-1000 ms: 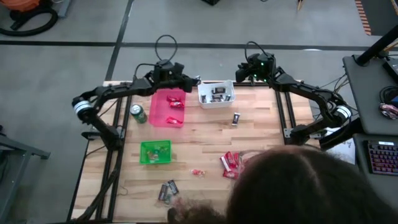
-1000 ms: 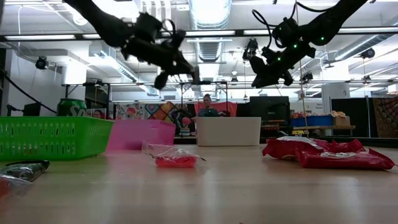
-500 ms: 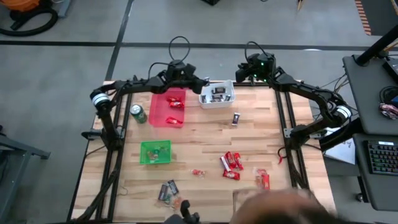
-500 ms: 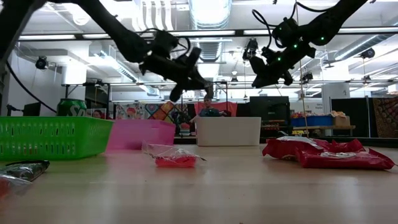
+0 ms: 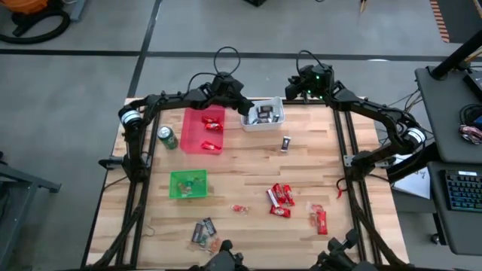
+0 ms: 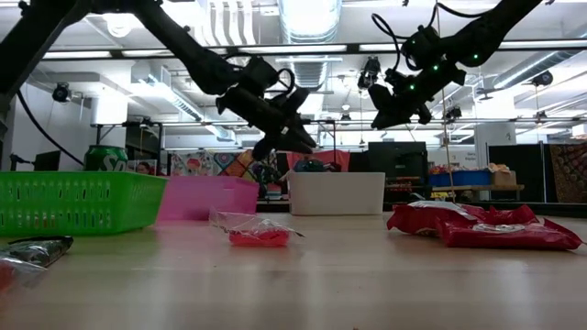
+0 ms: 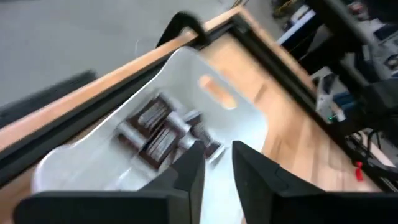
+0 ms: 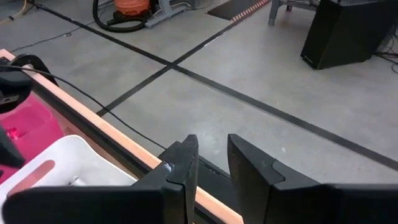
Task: Organize candy in baskets
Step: Put the red chocolate into the pink bin
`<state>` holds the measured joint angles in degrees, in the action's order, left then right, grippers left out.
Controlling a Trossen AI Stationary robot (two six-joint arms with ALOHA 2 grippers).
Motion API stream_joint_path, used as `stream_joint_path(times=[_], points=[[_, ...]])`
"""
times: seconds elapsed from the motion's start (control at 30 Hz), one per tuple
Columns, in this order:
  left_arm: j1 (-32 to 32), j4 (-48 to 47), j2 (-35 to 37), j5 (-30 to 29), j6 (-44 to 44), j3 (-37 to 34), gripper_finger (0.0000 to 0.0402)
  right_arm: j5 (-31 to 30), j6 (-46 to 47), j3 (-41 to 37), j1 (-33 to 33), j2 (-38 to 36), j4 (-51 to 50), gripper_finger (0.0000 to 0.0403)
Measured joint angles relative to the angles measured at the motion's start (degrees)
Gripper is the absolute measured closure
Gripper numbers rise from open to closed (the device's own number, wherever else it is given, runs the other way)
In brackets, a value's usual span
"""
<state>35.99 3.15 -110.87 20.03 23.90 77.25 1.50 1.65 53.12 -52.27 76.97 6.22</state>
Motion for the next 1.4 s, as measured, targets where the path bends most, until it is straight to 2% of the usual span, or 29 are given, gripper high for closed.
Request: stream_joint_path(times=[0.1,0.17,0.27,0.4,0.5,0.6,0.7,1.0,1.13,1.27,1.4], points=[[0.17,-4.41,0.51,1.06,-1.78,2.14,0.0316,0.37,1.74,0.00,0.02,0.00,0.00,0.0329],[0.07,-5.96,1.43,5.30,-5.80,3.47,0.0312,2.40,3.98,0.00,0.09,-0.01,-0.25,0.0332],[-1.25,-6.40,3.57,10.34,-9.16,4.65,0.0313,11.01,8.43,0.00,0.46,-0.02,-1.35,0.0334],[-5.26,-10.64,8.19,11.88,-13.91,4.03,0.0322,24.00,10.10,0.02,3.99,-0.36,-7.44,0.0335],[-10.07,-13.85,13.23,10.82,-18.25,1.75,0.0325,25.04,8.75,0.02,9.91,-0.79,-15.16,0.0335],[-15.61,-15.31,18.86,6.64,-18.68,-1.96,0.0325,23.91,10.90,0.02,16.41,-1.07,-22.94,0.0335],[-21.88,-15.21,24.94,-0.25,-16.63,-6.68,0.0325,21.93,14.31,0.02,23.24,-1.61,-28.83,0.0335],[-42.75,-14.27,39.14,-21.50,-7.10,-19.42,0.0326,18.92,27.91,0.02,41.14,-1.97,-35.95,0.0335],[-50.04,-14.30,42.78,-30.05,-3.08,-23.32,0.0326,18.40,35.43,0.02,46.84,-1.97,-39.06,0.0335],[-55.44,-14.25,45.40,-36.23,0.05,-26.55,0.0326,17.29,42.55,0.02,51.14,-1.90,-44.42,0.0335],[-58.71,-14.35,46.58,-40.07,2.65,-29.19,0.0326,10.64,48.53,0.02,54.05,-1.86,-51.67,0.0335]])
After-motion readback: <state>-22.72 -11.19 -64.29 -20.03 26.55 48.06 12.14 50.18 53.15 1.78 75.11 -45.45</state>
